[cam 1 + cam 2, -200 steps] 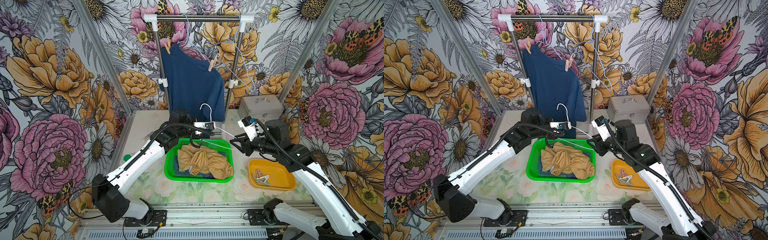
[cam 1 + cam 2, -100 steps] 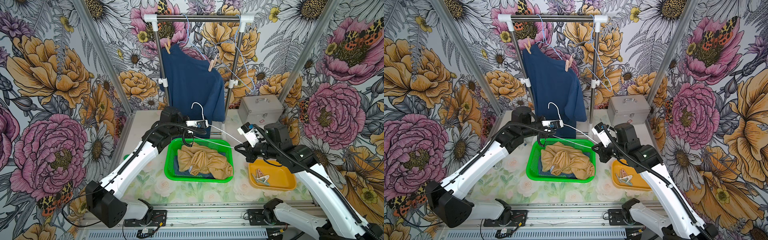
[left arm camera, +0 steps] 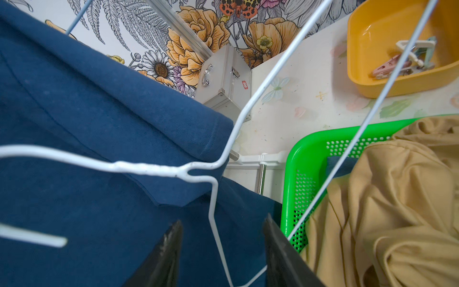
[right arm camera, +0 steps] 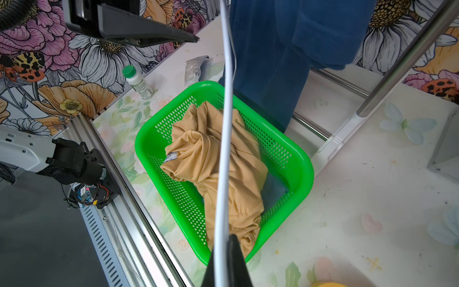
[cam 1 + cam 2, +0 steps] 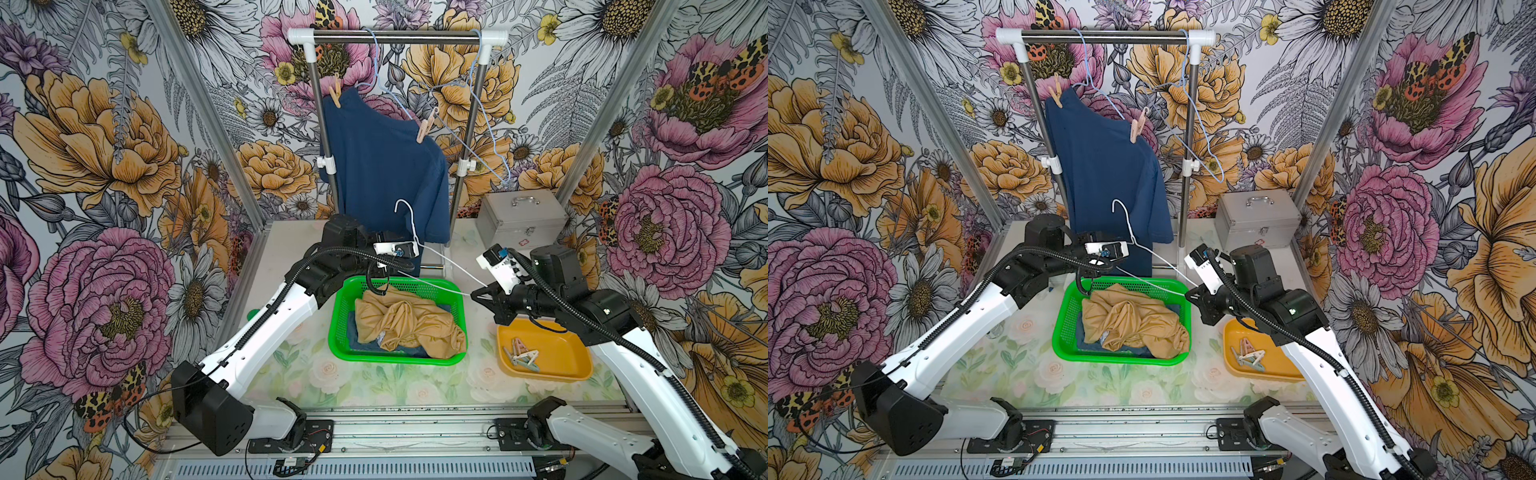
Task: Remove the clothespins securing t-shirts to the hanger
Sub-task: Place the hanger on the clothes rail.
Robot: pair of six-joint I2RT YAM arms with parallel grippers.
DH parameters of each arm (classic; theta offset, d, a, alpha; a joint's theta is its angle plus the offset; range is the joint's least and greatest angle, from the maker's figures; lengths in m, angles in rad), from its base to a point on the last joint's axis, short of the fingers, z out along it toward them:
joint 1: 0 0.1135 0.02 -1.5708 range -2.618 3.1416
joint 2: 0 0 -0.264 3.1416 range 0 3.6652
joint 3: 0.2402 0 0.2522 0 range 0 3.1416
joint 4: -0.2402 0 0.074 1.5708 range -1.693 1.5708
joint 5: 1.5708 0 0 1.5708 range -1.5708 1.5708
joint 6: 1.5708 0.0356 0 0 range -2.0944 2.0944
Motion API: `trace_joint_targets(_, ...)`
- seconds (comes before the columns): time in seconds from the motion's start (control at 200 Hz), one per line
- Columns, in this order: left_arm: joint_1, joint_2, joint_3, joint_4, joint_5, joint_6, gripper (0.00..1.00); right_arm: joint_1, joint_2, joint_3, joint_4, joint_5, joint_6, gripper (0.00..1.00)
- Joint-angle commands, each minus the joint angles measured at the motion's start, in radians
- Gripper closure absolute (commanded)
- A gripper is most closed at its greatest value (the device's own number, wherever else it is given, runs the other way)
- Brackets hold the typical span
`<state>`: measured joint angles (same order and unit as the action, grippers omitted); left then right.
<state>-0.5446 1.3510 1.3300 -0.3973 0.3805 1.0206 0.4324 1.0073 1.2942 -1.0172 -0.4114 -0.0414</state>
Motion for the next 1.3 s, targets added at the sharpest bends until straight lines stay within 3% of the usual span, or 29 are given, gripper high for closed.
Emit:
trace_joint_targets(0.0,0.01,-0.038,0.023,-0.01,0.028,-0.029,0.41,-0.002,-0.025,0.039,0.018,0.018,-0.034,1.0)
trace_joint_targets(0.335,0.044,-0.137,-0.009,0.003,0.102,-0.205,0.29,-0.002,-0.115,0.037,0.033,0.043,-0.13,1.0)
trace_joint_targets(0.755,0.043,-0.256,-0.068,0.098,0.124,-0.408,0.27,-0.004,-0.192,0.178,0.167,0.105,-0.155,1.0)
trace_joint_targets(1.085,0.001,-0.217,-0.076,0.239,0.101,-0.501,0.25,-0.004,-0.203,0.295,0.227,0.229,-0.174,1.0)
trace_joint_targets(1.295,-0.028,-0.128,0.009,0.278,0.11,-0.544,0.25,-0.003,-0.181,0.349,0.226,0.355,-0.19,1.0)
